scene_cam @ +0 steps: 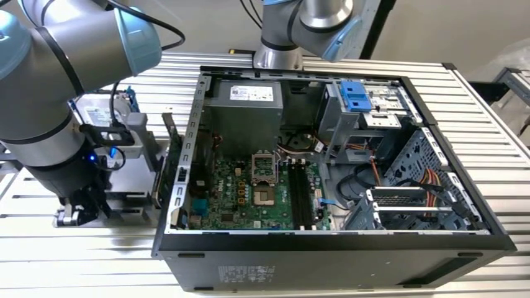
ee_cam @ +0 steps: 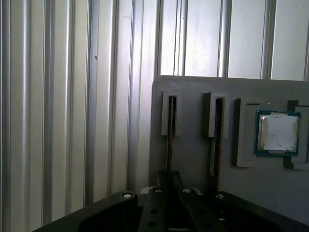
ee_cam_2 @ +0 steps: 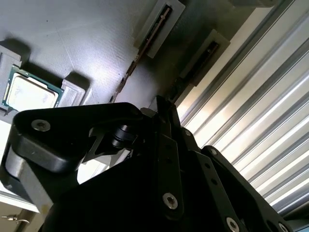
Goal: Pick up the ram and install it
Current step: 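Pick up the ram and move it above insertion slot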
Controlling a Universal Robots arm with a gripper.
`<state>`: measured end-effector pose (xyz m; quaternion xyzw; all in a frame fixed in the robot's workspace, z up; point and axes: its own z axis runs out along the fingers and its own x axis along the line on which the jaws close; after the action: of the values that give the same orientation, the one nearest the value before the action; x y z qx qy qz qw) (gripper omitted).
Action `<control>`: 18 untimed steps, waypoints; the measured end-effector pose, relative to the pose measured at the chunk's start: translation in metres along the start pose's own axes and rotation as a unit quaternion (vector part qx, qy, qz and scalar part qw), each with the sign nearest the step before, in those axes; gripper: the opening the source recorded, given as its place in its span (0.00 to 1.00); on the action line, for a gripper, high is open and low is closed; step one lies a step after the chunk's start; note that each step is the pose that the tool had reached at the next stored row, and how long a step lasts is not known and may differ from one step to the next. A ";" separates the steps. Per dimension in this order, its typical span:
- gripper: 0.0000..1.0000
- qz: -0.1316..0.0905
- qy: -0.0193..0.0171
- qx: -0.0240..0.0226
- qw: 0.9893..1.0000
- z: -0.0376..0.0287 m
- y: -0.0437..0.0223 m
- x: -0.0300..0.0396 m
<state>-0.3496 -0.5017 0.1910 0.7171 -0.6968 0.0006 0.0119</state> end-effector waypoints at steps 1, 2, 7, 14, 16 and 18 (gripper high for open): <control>0.00 0.000 0.000 0.000 1.000 0.0000 0.0000 0.0000; 0.00 0.000 0.000 0.000 1.000 0.0001 0.0000 0.0000; 0.00 0.000 0.000 0.000 1.000 0.0004 0.0000 0.0000; 0.00 0.000 0.000 0.000 1.000 0.0008 0.0000 0.0000; 0.00 0.000 0.000 0.000 1.000 0.0009 0.0000 0.0000; 0.00 0.000 0.000 0.000 1.000 0.0009 0.0000 0.0000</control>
<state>-0.3496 -0.5017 0.1901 0.7172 -0.6968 0.0006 0.0120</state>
